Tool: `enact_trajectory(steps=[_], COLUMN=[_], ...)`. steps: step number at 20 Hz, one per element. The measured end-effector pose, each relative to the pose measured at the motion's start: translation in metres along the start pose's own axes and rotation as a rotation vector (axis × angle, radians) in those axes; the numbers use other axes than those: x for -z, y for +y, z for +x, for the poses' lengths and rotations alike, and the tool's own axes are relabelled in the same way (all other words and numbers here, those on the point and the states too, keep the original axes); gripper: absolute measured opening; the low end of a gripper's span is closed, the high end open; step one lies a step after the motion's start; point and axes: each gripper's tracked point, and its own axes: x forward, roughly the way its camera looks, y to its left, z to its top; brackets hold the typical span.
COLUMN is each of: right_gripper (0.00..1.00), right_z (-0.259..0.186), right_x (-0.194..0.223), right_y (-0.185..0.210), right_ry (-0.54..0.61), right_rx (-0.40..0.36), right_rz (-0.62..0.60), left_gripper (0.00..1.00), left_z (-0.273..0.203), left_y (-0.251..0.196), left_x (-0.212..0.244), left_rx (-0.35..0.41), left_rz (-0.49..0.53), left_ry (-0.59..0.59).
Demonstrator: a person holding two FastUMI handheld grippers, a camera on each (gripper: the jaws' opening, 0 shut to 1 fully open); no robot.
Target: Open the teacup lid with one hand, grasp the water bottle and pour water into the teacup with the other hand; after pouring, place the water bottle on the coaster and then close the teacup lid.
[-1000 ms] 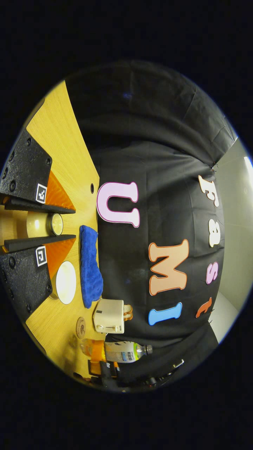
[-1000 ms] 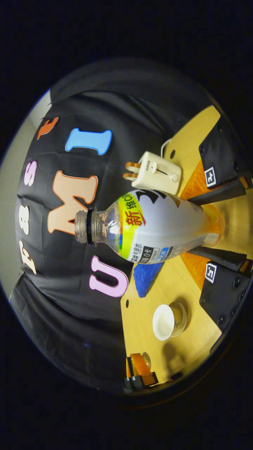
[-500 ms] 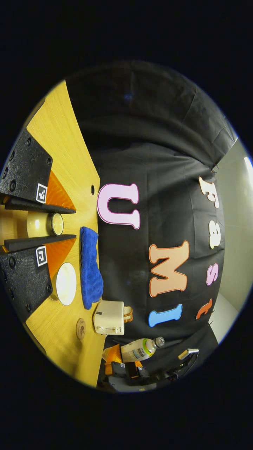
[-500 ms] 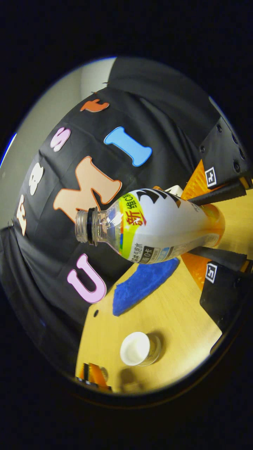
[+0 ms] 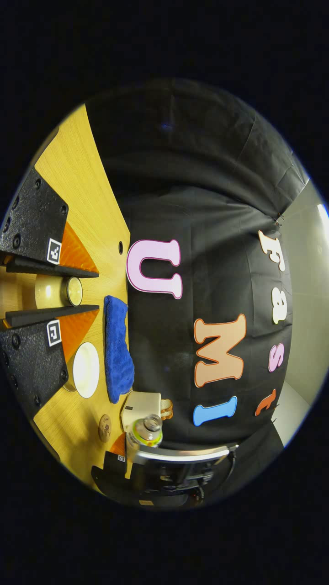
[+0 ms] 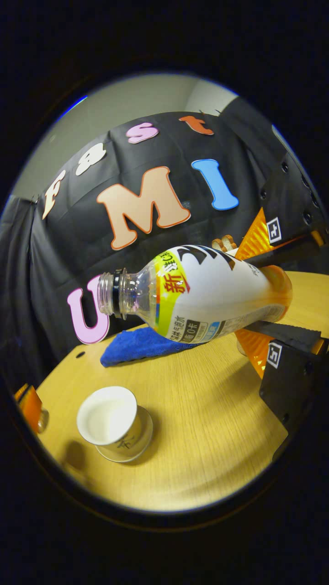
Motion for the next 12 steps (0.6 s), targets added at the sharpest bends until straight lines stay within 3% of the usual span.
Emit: enact_trajectory(steps=[4,12], right_gripper=[0.64,0.63], right_z=[0.005,0.005], right_x=[-0.009,-0.026], right_y=[0.021,0.026], right_ry=[0.001,-0.035], right_rx=[-0.013,0.033], right_rz=[-0.094,-0.308], left_gripper=[0.29,0.29], left_z=[-0.001,-0.001], left_y=[0.0,0.0], left_x=[-0.001,-0.001], left_rx=[0.0,0.0], left_rz=[0.0,0.0], left_ry=[0.0,0.001])
